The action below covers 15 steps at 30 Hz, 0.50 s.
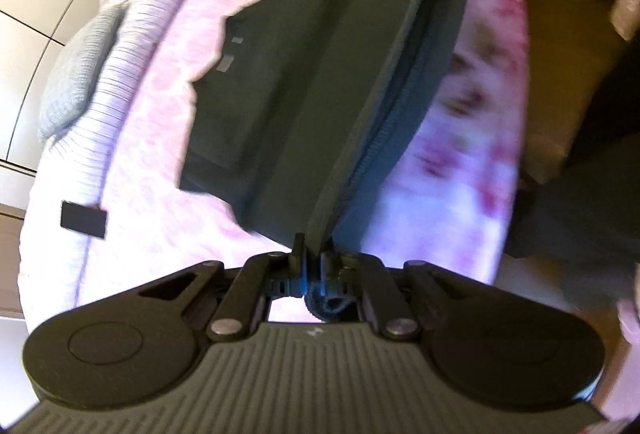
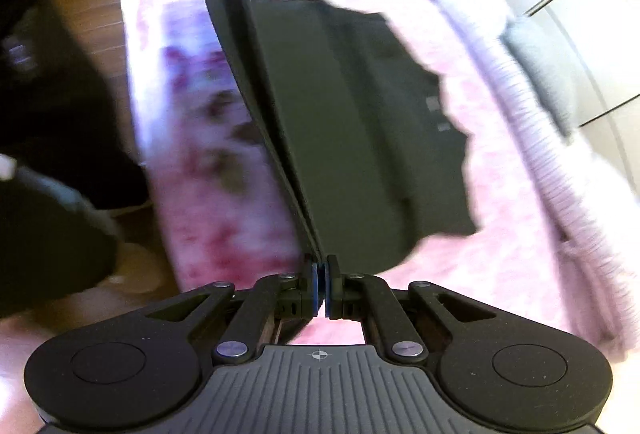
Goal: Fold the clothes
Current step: 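Fold the hem over toward the collar with both grippers and release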
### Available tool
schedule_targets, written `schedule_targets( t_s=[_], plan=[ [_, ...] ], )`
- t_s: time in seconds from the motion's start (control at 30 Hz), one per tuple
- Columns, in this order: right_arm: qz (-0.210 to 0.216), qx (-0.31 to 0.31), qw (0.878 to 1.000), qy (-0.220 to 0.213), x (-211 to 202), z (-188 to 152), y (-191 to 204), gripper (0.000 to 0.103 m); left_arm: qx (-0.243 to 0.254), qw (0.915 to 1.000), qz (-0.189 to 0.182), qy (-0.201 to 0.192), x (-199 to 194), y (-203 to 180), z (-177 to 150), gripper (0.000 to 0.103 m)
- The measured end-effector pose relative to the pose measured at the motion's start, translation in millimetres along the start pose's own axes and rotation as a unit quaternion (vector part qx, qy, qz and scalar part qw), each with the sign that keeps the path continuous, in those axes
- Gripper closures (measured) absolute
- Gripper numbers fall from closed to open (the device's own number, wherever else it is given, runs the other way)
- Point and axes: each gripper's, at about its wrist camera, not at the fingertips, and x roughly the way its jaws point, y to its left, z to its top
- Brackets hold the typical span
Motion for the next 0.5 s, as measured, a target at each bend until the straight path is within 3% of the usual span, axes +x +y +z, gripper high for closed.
schedule_targets(
  t_s=[0.17,0.27,0.5],
  plan=[
    [-0.020,0.004,1.000,0.019,58.6,24.5,-100.4,0.101,-0.027,0.9985,-0.044,-0.018,68.5,115.6,28.6,0.099],
    [-0.007,0.026,0.999,0.046,104.5,32.4,-156.0,0.101,-0.028,0.9959,-0.082,-0.024,117.5,169.7,43.2,0.098],
    [0.031,0.050,0.994,0.093,195.1,34.5,-237.7,0.101,-0.021,0.9908,-0.134,-0.007,221.4,240.5,64.7,0.098]
  ],
)
